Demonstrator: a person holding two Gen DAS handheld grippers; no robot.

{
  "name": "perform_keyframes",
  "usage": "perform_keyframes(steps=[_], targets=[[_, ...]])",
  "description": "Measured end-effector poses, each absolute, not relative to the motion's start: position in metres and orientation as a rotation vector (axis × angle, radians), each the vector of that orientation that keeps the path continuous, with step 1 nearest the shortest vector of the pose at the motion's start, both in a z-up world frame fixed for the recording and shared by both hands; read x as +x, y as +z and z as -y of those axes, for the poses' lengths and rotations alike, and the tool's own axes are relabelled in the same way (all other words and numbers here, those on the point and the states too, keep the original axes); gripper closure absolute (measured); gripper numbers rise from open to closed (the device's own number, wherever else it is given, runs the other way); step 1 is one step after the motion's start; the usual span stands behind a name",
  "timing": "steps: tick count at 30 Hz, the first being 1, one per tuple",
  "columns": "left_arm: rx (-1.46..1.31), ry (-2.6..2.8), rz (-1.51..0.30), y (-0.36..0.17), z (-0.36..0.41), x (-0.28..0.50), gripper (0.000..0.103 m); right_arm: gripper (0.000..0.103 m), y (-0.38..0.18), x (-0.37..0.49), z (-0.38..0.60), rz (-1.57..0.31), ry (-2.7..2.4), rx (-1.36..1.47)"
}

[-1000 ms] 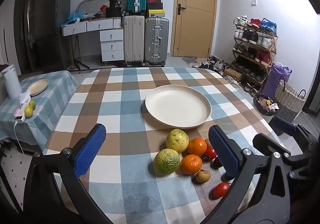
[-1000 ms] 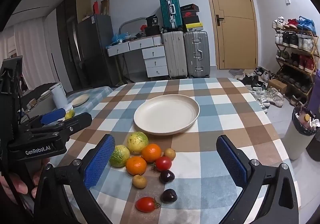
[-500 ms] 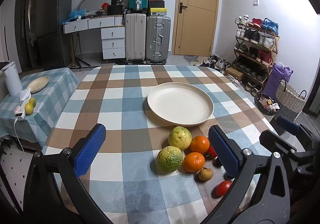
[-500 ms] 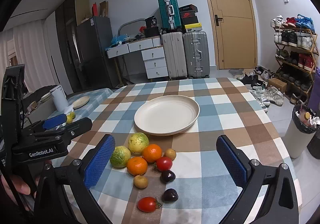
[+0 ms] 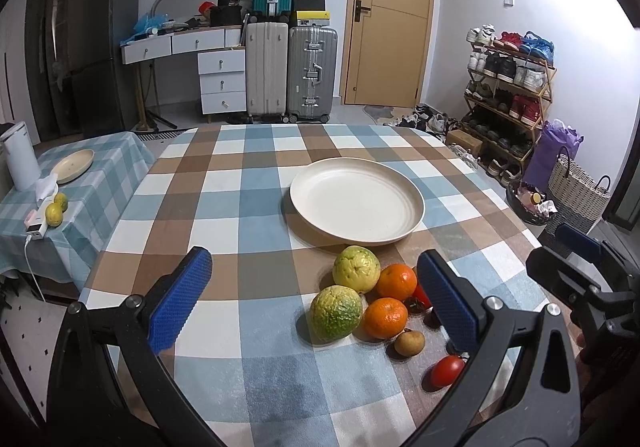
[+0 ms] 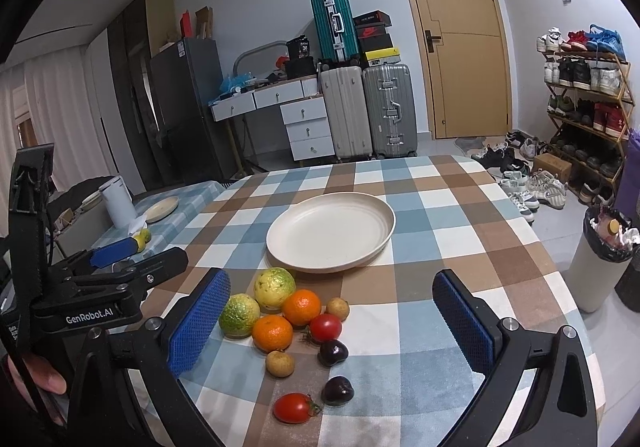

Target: Organize fruits

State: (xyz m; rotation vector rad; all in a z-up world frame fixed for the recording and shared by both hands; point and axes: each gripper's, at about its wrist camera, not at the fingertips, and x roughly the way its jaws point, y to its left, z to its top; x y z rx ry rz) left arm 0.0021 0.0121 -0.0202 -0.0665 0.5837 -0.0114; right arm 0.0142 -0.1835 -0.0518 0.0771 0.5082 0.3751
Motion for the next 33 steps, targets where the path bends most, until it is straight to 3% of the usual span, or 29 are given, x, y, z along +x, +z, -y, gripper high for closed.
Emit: perform_keyframes(steps=[33], targets=[[-0.076,-0.03,-0.596,-0.0245,-0.0059,0.0047,0.001,0.0,-0.0511,0.01,0.1843,-0.487,0.387,0.063]])
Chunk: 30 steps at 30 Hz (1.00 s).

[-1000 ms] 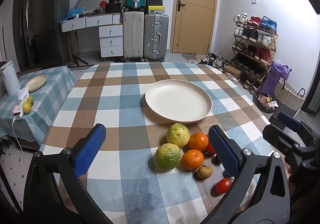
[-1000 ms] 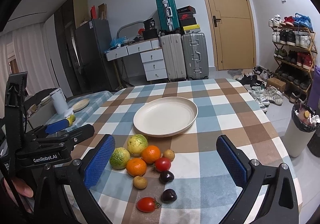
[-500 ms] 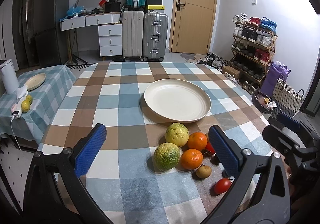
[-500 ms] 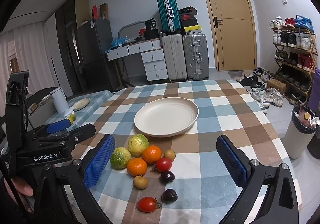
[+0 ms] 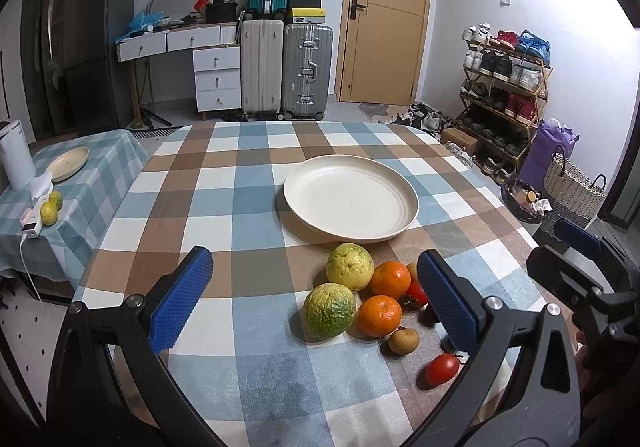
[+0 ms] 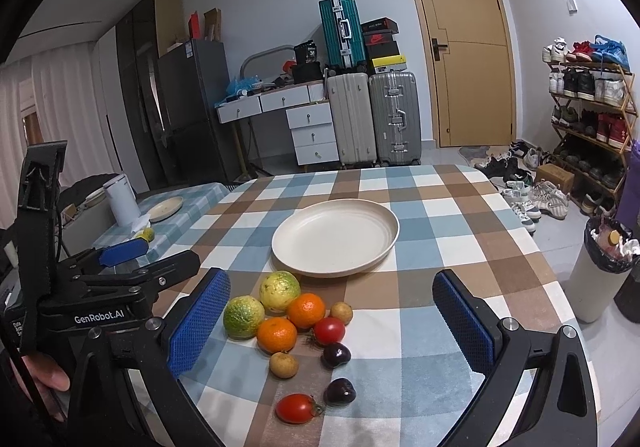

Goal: Organize fruits
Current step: 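Grasp the large bumpy green citrus with the left gripper while the right gripper grasps the yellow-green citrus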

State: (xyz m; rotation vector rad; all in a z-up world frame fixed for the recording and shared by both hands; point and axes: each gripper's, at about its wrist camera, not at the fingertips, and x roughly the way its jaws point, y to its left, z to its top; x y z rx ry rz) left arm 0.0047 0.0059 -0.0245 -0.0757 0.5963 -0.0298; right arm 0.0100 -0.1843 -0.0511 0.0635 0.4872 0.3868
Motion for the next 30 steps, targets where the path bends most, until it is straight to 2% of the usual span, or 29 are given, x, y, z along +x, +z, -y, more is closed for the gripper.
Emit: perform_keyframes(steps=[15,30], targets=[[-0.121,-0.088,-0.639,-0.038,-0.016,0.013,0.001,0.0,-0.054,0.011,0.188,-0.493,0.385,0.074],[-0.242,-0.201,-0.796,-0.094,-0.042,0.062,0.001,0.0,-0.079,0.04,0.195,-0.536,0.395,0.11]])
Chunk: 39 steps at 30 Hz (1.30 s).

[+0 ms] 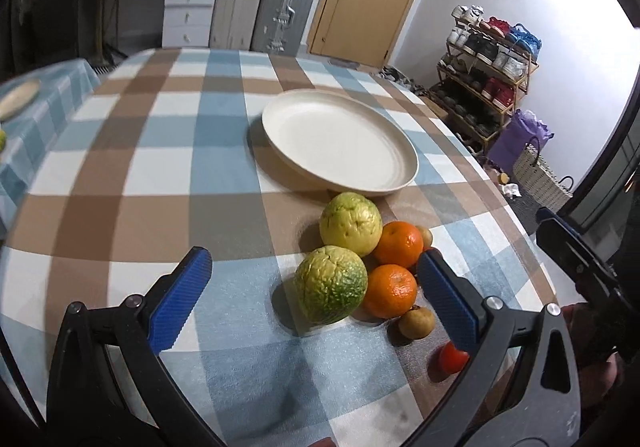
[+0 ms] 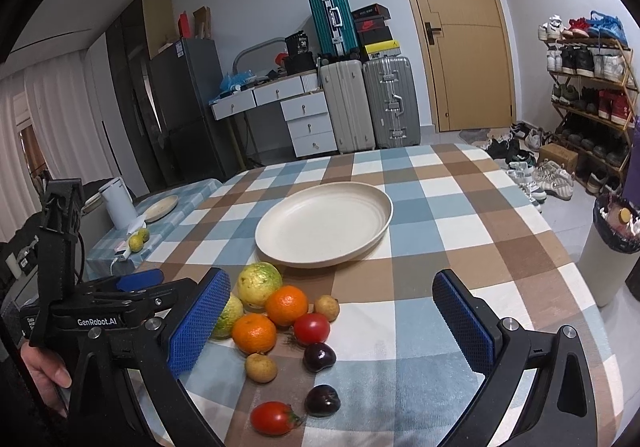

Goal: Organize fruits
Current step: 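Grasp the large bumpy green citrus with the left gripper while the right gripper grasps the yellow-green citrus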

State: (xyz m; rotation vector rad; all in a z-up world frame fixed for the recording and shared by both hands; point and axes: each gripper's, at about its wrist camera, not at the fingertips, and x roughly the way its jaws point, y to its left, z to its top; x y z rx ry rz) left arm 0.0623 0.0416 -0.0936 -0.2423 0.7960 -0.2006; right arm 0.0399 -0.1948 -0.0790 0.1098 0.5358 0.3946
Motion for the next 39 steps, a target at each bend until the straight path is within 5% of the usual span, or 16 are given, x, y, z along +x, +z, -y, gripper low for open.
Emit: perform_keyframes(steps=[9,12,20,39], targets=[[-0.346,-0.281,-0.874,-0.124,-0.051,0.09,0.001,0.0,-0.096,0.06,0.193,-0.572,0.394,0.121],[-0.381,-0.316,-0.884,-0.129,-0.055,0.096,0.009,0.0,-0.101,0.064,0.192,-0.58,0.395,0.12],[-0.464,-0.418,-0.94,-0.146,-0.057,0.113,0.058,0.0,-0.106,0.069,0.191,-0.596,0.398,0.124],[-0.45,-0.403,-0.81,-0.12,-0.087,0.097,0.058,0.0,-0.098,0.083,0.167,-0.651,0.497,0.082]])
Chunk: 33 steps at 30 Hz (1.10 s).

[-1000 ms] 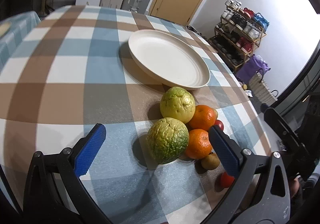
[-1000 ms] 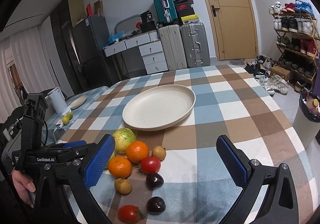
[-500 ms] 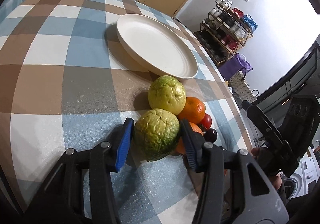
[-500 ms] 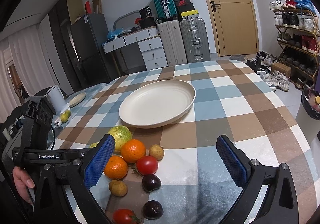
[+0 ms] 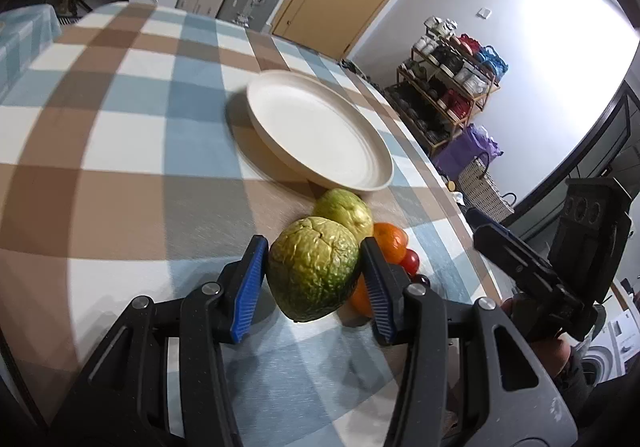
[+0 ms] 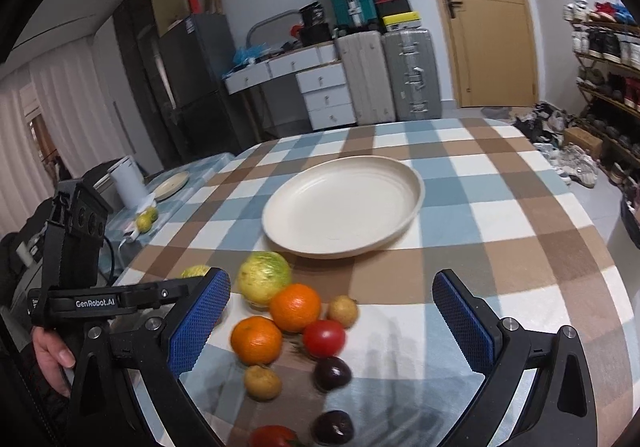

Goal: Organize fruits
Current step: 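Grasp the large bumpy green citrus with the left gripper while the right gripper grasps the yellow-green citrus, then carry both citrus fruits onto the cream plate and lower them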

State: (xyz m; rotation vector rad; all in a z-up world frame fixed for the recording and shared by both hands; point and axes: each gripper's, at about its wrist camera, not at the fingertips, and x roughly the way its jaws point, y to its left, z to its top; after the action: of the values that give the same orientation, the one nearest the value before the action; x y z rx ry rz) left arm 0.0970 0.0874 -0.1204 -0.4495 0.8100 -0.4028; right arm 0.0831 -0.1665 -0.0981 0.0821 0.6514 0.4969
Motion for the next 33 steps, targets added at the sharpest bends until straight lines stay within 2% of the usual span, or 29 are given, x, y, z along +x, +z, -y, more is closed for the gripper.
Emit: perform_keyframes(steps=[19,33], targets=[[-0.434,-0.349,-0.75,-0.119,-0.13,0.077,0.058,0.0,-0.128,0.129,0.064,-0.908,0.621,-0.186],[-0.429,-0.351,-0.719,-0.118,-0.132,0.073,0.058,0.002,-0.135,0.139,0.037,-0.943,0.554,-0.301]])
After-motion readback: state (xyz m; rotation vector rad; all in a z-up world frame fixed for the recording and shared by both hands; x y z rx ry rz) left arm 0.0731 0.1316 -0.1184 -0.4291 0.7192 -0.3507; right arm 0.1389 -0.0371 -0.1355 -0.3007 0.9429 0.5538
